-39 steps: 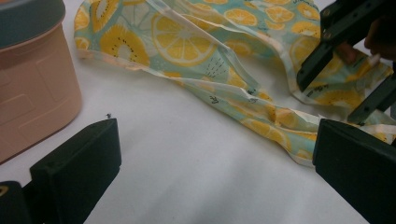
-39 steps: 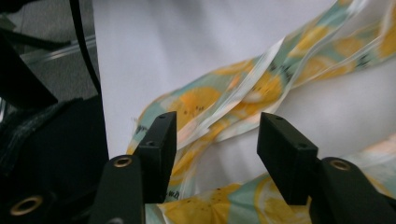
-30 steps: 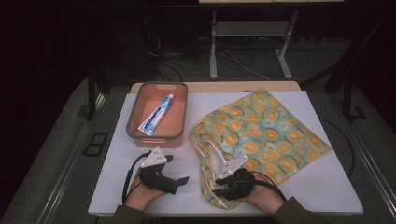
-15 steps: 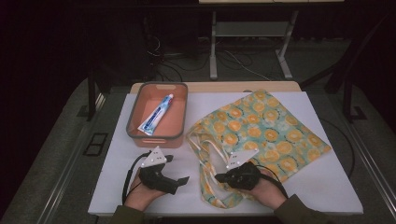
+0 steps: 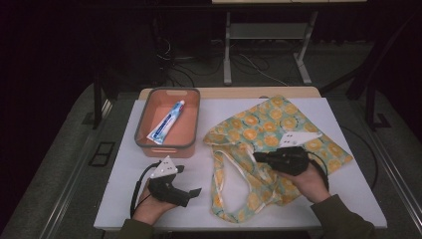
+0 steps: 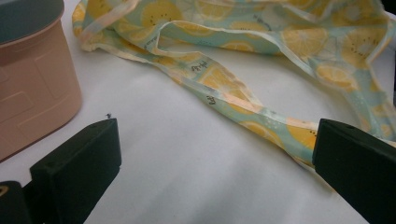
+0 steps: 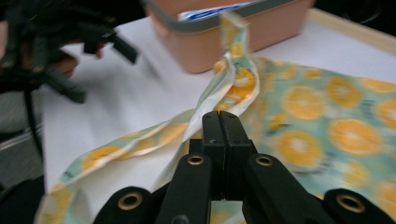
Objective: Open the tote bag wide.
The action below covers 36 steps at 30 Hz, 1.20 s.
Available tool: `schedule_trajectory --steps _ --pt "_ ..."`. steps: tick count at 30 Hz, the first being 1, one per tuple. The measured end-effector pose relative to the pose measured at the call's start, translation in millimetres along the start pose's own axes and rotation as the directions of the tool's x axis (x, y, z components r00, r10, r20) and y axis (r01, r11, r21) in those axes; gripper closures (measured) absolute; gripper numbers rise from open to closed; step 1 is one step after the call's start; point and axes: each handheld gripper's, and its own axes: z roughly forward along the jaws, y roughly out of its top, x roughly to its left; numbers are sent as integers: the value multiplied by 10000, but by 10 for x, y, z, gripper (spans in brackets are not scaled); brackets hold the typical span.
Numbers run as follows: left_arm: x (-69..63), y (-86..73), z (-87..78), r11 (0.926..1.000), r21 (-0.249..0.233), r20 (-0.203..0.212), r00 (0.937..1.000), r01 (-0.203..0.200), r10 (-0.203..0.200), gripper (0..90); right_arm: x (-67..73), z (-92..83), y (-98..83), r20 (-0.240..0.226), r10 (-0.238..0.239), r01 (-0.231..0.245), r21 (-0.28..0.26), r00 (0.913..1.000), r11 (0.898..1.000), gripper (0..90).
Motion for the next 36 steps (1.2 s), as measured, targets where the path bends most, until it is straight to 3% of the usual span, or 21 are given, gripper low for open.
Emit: schedule_trajectory --steps 5,9,11,15,18,21,25,29,30,33,36 --pt "3 -1 -3 10000 5 -18 10000 4 -4 0 -340 -208 -59 981 646 -630 -194 9931 9978 900" --pt "3 -3 -1 10000 38 -30 10000 16 -16 0 -627 -271 -238 1756 1471 -1530 200 9734 9880 899" --pt "3 -4 0 10000 52 -34 10000 18 -17 0 -753 -258 -347 1968 1960 -2104 550 9606 9761 899" --pt "5 -6 -1 10000 77 -49 10000 33 -33 0 -908 -163 -521 2447 2265 -2636 1309 9428 9557 895" --pt "3 -5 1 10000 86 -44 10000 21 -21 0 -963 -61 -608 2831 2013 -2628 1991 9377 9441 894" --pt "1 -7 1 10000 82 -37 10000 32 -32 0 -1001 -27 -655 2976 2114 -2801 2110 9310 9365 854" --pt "4 -7 1 10000 78 -25 10000 42 -42 0 -955 -133 -573 2841 2324 -2781 1323 9302 9514 624" --pt "5 -6 5 10000 86 -20 10000 50 -50 0 -819 -276 -429 2806 1900 -2192 763 9408 9727 455" --pt "5 -6 5 9999 97 -23 10000 49 -49 0 -786 -304 -396 2843 1823 -2092 672 9413 9756 435" --pt "4 -6 9 9999 123 -32 10000 42 -42 0 -678 -353 -302 2446 1674 -1851 511 9551 9814 408" --pt "5 -7 5 9999 131 -39 10000 27 -27 0 -533 -342 -202 2333 1292 -1423 399 9638 9890 395"
